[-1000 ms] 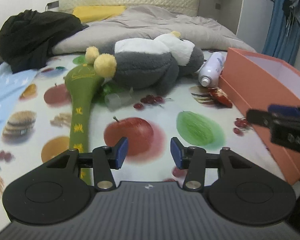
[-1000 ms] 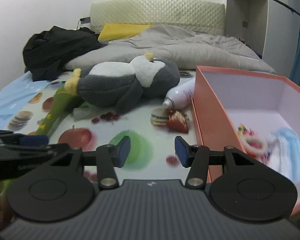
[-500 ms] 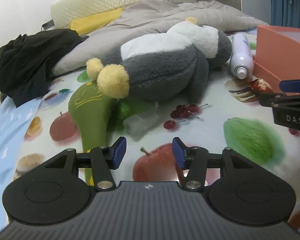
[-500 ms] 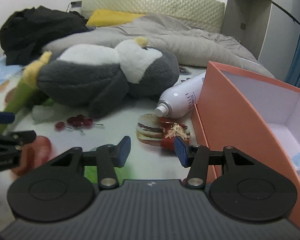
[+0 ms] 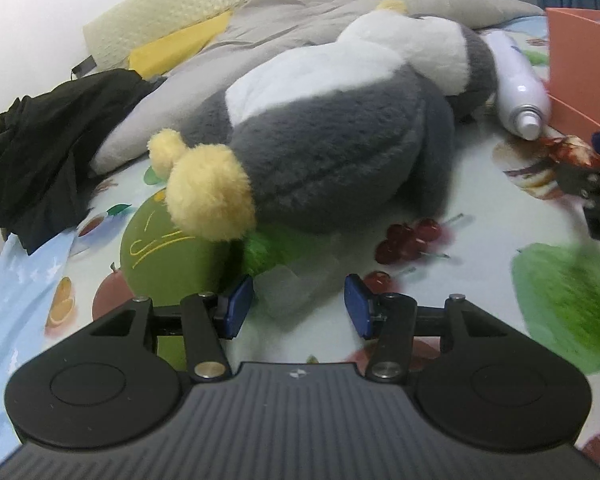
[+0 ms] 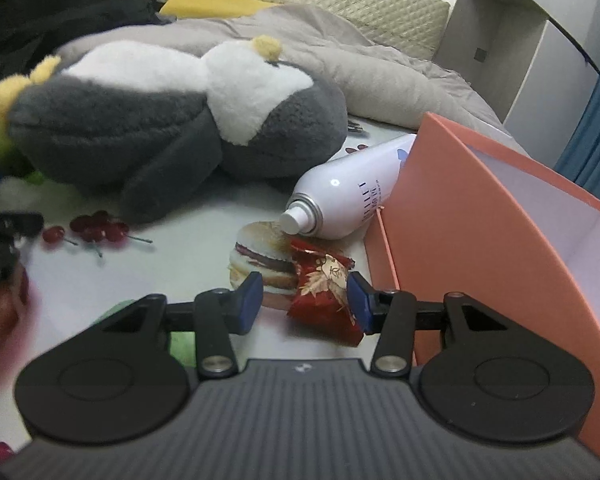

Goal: Organize soft objects
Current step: 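Move both tools back toward the red snack packet and white toy, then grasp the red snack packet with the right tool while the left tool grasps the white toy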

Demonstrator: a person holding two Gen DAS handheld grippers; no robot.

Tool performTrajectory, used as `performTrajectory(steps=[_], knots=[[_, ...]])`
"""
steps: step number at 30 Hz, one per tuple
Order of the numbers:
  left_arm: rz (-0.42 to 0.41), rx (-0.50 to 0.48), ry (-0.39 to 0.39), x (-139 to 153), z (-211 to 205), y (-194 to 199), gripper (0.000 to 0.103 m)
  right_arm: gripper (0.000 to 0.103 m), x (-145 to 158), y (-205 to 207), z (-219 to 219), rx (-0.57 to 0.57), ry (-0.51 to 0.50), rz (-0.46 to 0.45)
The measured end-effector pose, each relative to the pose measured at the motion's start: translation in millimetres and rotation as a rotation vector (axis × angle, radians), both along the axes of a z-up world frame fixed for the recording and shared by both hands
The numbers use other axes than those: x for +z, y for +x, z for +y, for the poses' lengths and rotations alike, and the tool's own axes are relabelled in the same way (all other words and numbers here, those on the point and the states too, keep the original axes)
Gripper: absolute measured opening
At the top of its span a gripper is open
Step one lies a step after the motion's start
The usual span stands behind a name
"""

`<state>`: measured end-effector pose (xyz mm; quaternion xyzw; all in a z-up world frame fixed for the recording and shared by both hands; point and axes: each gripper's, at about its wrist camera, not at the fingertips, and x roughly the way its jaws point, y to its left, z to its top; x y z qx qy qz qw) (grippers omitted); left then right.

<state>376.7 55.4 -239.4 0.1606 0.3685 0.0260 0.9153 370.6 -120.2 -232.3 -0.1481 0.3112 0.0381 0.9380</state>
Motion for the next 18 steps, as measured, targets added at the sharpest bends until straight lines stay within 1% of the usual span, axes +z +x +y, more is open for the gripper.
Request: performTrajectory(steps=[3,5,7,8,9,10,12,14,18], knots=[[0.014,0.002,-0.057,0.8,8.6,6.2,0.057,0.046,-3.4,3.6,2.6,-0.006,-0.024,0.012],[0.023,0.01,-0.096,1.5,14.7,8.2,0.057,0.042,-4.0,5.8,2.5,-0.013,-0.032,0.017],[0.029,0.015,-0.127,2.0,19.8,8.5,0.055,0.035,-4.6,7.6,2.2,-0.022,-0.047,0.017],[0.031,0.017,-0.138,2.3,21.7,8.7,0.053,0.034,-5.0,8.3,1.7,-0.026,-0.052,0.017],[0.031,0.019,-0.143,2.5,22.8,8.1,0.052,0.029,-4.7,8.3,1.1,-0.027,-0.056,0.011],[0.03,0.019,-0.144,2.9,23.5,7.8,0.05,0.029,-4.4,8.7,0.7,-0.023,-0.066,0.007],[0.023,0.029,-0.137,3.2,24.5,5.4,0.04,0.029,-5.0,8.9,0.3,-0.017,-0.079,0.008],[0.017,0.038,-0.141,3.8,26.1,2.8,0.034,0.028,-5.0,7.8,1.2,-0.017,-0.086,0.007],[0.009,0.041,-0.163,7.0,29.4,-2.7,0.029,0.027,-3.1,4.2,1.7,-0.017,-0.08,0.011]])
